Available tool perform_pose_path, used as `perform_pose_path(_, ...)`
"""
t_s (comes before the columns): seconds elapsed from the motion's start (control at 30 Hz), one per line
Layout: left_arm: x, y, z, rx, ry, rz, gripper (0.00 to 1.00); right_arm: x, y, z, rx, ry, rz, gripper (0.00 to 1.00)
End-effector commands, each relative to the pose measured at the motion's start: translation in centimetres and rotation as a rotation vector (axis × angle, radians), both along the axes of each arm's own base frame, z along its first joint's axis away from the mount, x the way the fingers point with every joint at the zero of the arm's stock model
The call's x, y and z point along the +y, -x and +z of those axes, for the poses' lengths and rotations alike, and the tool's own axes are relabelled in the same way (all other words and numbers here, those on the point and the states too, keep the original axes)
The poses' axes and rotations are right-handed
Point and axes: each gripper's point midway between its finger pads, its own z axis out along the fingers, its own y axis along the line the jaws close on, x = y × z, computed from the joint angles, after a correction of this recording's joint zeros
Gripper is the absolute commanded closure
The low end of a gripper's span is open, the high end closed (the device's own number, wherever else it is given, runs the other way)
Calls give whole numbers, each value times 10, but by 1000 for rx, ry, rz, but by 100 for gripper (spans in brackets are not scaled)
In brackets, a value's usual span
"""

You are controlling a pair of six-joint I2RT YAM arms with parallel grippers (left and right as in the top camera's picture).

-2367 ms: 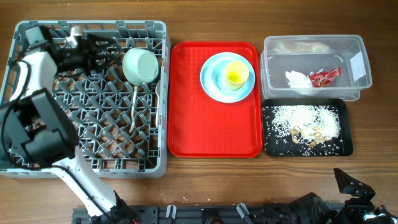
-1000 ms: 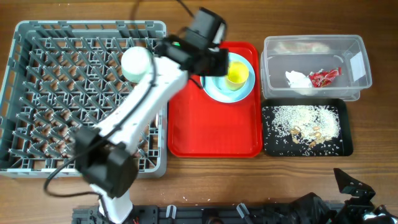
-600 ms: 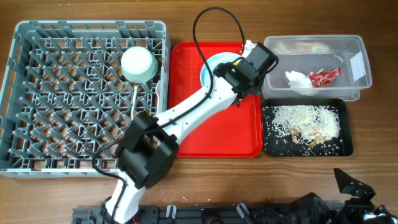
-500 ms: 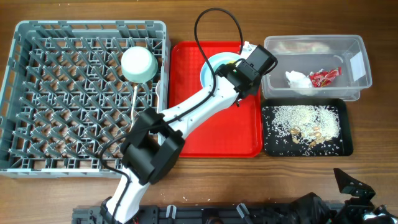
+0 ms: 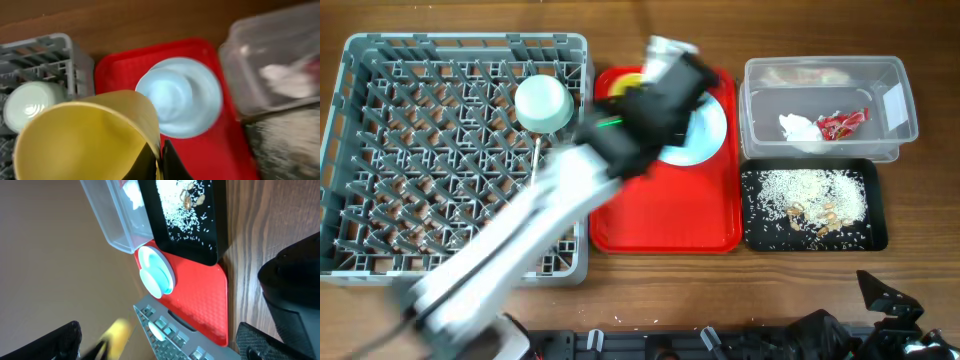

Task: Sort waste into correct bins and load items into the dishwasher rack
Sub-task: 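Place the yellow cup into the dish rack and release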

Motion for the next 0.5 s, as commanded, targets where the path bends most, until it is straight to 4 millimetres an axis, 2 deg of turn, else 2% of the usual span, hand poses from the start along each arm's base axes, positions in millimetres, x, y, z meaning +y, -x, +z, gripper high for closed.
perform_pose_path(0.0,54,46,71,100,342,-63,96,0,-1,0,7,-3,-5,0)
perform_pose_path(0.03,76,52,73,142,389,-46,96,0,-1,0,7,-4,-5,0)
perform_pose_path(0.1,106,58,69,240,471,-73,96,0,-1,0,7,-3,-5,0)
perform_pose_path(0.23,147,45,40,399,699,-80,96,0,-1,0,7,-3,-5,0)
perform_pose_path(0.3,168,32,13,468,831,-59,96,0,-1,0,7,-3,-5,0)
perform_pose_path(0.33,182,23,-6,509,959,-56,96,0,-1,0,7,-3,-5,0)
perform_pose_path(0.37,189,18,-15,523,1044,-56,96,0,-1,0,7,-3,-5,0)
perform_pose_path(0.4,206,5,-33,541,1181,-29,96,0,-1,0,7,-4,-5,0)
perform_pose_path(0.47,226,-10,-51,540,1293,4,96,0,-1,0,7,-3,-5,0)
